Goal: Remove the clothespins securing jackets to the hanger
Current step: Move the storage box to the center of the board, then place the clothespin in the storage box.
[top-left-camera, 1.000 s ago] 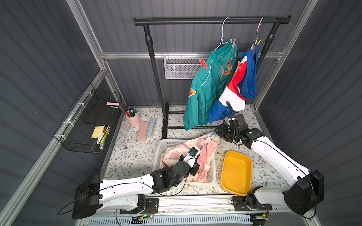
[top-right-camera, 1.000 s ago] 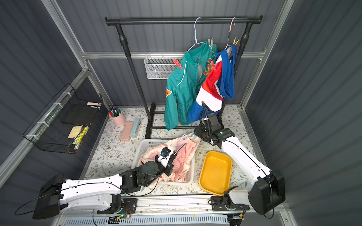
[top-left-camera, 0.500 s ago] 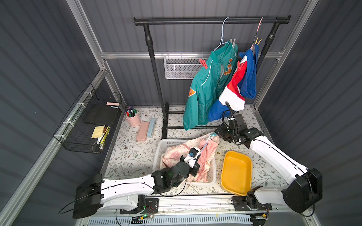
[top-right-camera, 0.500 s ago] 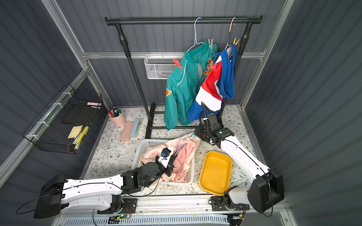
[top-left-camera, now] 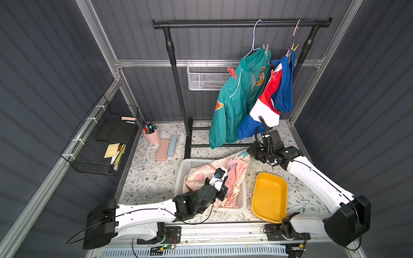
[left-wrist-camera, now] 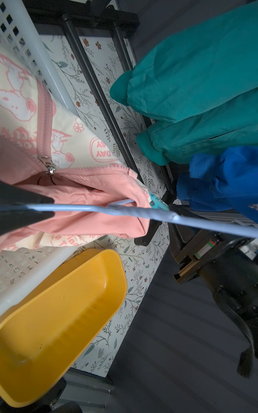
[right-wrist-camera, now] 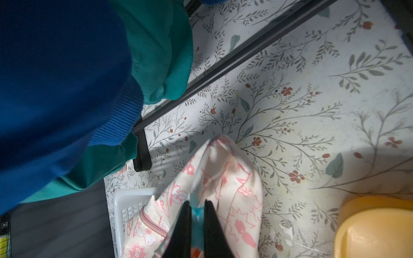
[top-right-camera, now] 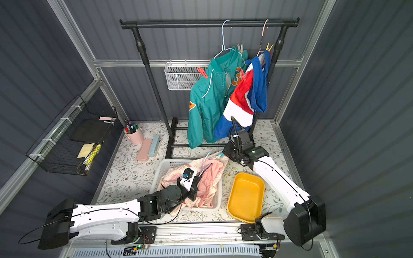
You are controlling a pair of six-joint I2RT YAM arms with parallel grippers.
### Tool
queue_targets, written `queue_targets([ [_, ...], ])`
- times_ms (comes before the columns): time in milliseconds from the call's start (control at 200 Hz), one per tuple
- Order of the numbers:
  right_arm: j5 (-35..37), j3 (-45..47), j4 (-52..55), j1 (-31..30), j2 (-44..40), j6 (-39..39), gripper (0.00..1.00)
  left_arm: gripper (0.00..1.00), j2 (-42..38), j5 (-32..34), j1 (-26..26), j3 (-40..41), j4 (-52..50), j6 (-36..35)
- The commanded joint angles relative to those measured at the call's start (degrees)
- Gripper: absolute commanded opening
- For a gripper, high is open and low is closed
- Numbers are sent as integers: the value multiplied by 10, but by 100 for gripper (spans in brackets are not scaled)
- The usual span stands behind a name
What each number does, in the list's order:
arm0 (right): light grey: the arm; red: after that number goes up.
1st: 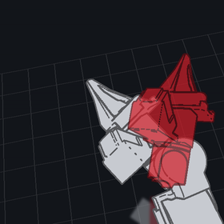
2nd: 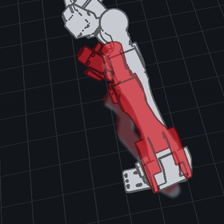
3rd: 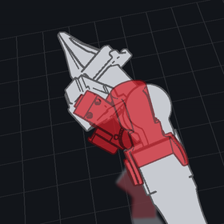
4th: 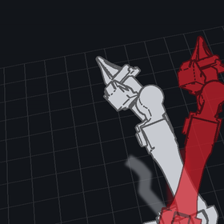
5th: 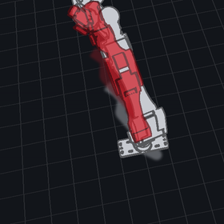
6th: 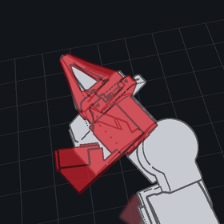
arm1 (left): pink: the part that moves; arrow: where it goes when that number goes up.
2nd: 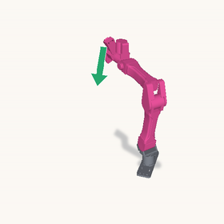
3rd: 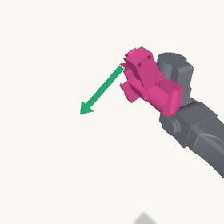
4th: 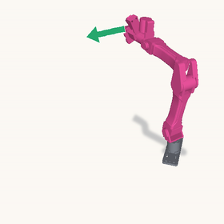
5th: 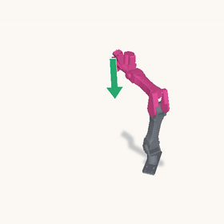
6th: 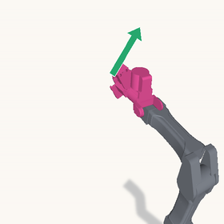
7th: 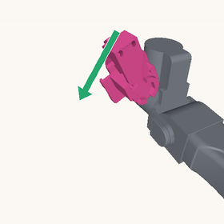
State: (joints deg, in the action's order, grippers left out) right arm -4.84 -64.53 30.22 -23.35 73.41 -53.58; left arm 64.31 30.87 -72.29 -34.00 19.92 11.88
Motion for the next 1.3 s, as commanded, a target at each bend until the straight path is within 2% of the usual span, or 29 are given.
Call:
queue_targets([
  [0, 16, 4, 11, 7, -33, 5, 0, 0, -2, 11, -5, 4, 3, 24],
  [220, 58, 17, 79, 44, -113, 22, 0, 0, -11, 17, -5, 4, -8, 34],
  [380, 61, 124, 145, 72, -203, 6, 0, 0, -26, 17, -5, -3, -17, 35],
  [475, 63, 208, 145, 85, -265, -14, 0, 0, -25, 17, -5, -4, -17, 33],
  [585, 54, 267, 135, 105, -283, -37, 0, 0, -17, 15, -5, -12, -17, 29],
  [700, 76, 291, 109, 109, -258, -44, 0, 0, -14, 14, -5, -17, -19, 31],
  [825, 63, 302, 39, 111, -191, -37, 0, 0, -21, 19, -5, -16, -21, 39],
  [1121, 61, 239, -40, 114, -22, 10, 0, 0, -25, 27, -5, -22, -32, 46],
  [1221, 39, 237, -122, 116, 22, 16, 0, 0, -27, 19, -4, -22, -37, 41],
  [1296, 29, 218, -139, 116, 54, 21, 0, 0, -25, 16, -5, -21, -32, 41],
])
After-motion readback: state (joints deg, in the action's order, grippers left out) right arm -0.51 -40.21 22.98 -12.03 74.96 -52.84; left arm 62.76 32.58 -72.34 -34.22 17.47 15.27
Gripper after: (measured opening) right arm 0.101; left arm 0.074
